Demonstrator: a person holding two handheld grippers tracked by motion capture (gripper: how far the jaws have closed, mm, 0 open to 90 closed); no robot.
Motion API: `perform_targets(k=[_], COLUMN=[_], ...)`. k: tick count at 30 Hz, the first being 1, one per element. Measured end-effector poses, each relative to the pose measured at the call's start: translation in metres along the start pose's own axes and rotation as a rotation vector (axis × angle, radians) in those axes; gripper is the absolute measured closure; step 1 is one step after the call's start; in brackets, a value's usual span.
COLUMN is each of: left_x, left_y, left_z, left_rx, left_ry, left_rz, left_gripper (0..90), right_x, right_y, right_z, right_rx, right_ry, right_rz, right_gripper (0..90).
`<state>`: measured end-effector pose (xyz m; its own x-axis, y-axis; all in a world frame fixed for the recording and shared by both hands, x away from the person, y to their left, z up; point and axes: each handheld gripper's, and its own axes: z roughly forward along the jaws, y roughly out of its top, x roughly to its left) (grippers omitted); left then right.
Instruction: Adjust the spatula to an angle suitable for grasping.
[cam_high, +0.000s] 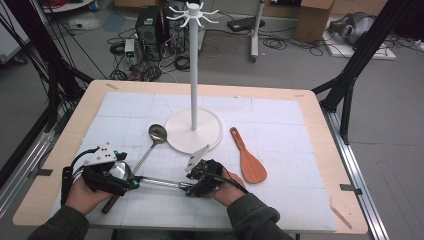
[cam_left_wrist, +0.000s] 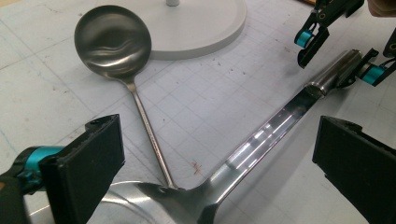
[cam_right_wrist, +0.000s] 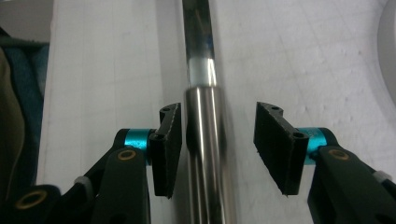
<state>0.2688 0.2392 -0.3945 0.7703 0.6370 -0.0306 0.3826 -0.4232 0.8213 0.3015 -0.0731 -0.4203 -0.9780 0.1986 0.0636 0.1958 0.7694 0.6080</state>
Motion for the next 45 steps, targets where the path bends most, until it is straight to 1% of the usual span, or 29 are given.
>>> perform_targets(k=[1,2,3,4,6,8,10,11,12,13,14,15,16,19,24,25,28,29,31,32,33,35,36,38,39,40,41,43,45], left_x=[-0.001,-0.001,-0.003,-0.003,-0.005,-0.005,-0.007,-0.007,-0.007,-0.008,-0.008,-0.008,-0.008,-0.008,-0.010,-0.011,-0.013,-0.015,-0.015,-0.015,-0.015,-0.015,-0.015,-0.015,-0.015,-0.016,-0.017,-0.018,-0.017], left_y=[0.002,0.002,0.004,0.004,0.007,0.008,0.009,0.011,0.011,0.012,0.012,0.013,0.013,0.015,0.020,0.021,0.023,0.024,0.025,0.025,0.025,0.026,0.027,0.027,0.028,0.029,0.030,0.032,0.035], left_z=[0.001,0.001,0.003,0.003,0.006,0.006,0.008,0.009,0.009,0.011,0.011,0.013,0.013,0.018,0.025,0.026,0.031,0.034,0.035,0.039,0.039,0.042,0.045,0.046,0.047,0.049,0.051,0.055,0.059], left_rx=[0.001,0.001,0.004,0.004,0.023,0.025,0.032,0.043,0.043,0.057,0.057,0.066,0.066,0.085,0.115,0.124,0.144,0.152,0.163,0.173,0.173,0.195,0.205,0.214,0.228,0.227,0.238,0.252,0.282], left_ry=[-0.015,-0.015,-0.031,-0.031,-0.044,-0.051,-0.074,-0.098,-0.098,-0.123,-0.123,-0.144,-0.144,-0.165,-0.183,-0.187,-0.202,-0.213,-0.220,-0.229,-0.229,-0.242,-0.254,-0.259,-0.269,-0.272,-0.281,-0.296,-0.314], left_rz=[0.009,0.009,0.013,0.013,0.030,0.036,0.045,0.052,0.052,0.058,0.058,0.065,0.065,0.064,0.089,0.095,0.110,0.114,0.112,0.114,0.114,0.116,0.116,0.115,0.121,0.113,0.121,0.116,0.133], left_gripper=[3.7,6.0,7.5,7.6,8.8,10.1,13.7,14.2,14.7,15.3,16.7,18.7,20.4,21.6,24.6,25.9,28.9,31.6,33.0,36.5,37.5,40.2,41.0,41.4,42.0,42.4,43.2,44.4,45.5], right_x=[0.000,0.000,0.000,0.000,0.000,0.000,-0.003,-0.004,-0.005,-0.005,-0.005,-0.006,-0.006,-0.006,-0.004,-0.003,-0.002,-0.001,-0.001,0.000,0.000,0.001,0.001,0.001,0.001,0.001,0.001,0.001,0.001], right_y=[-0.004,-0.005,-0.006,-0.006,-0.006,-0.006,-0.007,-0.007,-0.007,-0.006,-0.006,-0.006,-0.006,-0.006,-0.002,0.000,0.005,0.007,0.008,0.010,0.011,0.013,0.014,0.015,0.015,0.016,0.017,0.018,0.020], right_z=[-0.001,0.000,0.001,0.001,0.005,0.006,0.005,0.005,0.005,0.005,0.005,0.004,0.004,0.003,-0.004,-0.006,-0.013,-0.016,-0.017,-0.021,-0.022,-0.026,-0.027,-0.029,-0.030,-0.030,-0.031,-0.033,-0.034], right_rx=[0.011,0.014,0.015,0.015,0.038,0.039,0.031,0.030,0.032,0.031,0.030,0.031,0.031,0.024,0.014,0.015,0.010,0.012,0.016,0.020,0.021,0.022,0.016,0.021,0.020,0.019,0.021,0.024,0.029], right_ry=[-0.001,0.007,0.011,0.011,0.013,0.013,0.025,0.028,0.032,0.035,0.036,0.039,0.039,0.049,0.044,0.037,0.032,0.028,0.026,0.018,0.017,0.013,0.012,0.008,0.011,0.006,0.006,0.005,0.003], right_rz=[-0.005,-0.002,-0.001,-0.001,-0.029,-0.036,-0.034,-0.034,-0.047,-0.052,-0.056,-0.058,-0.058,-0.059,-0.057,-0.068,-0.076,-0.082,-0.089,-0.102,-0.105,-0.117,-0.125,-0.130,-0.131,-0.134,-0.137,-0.146,-0.153], right_gripper=[53.0,53.7,55.3,55.3,58.1,59.3,62.8,66.4,67.5,68.0,68.1,68.3,68.3,68.4,68.3,68.4,68.4,68.4,68.5,68.4,68.5,68.5,68.5,68.4,68.5,68.4,68.4,68.5,68.5])
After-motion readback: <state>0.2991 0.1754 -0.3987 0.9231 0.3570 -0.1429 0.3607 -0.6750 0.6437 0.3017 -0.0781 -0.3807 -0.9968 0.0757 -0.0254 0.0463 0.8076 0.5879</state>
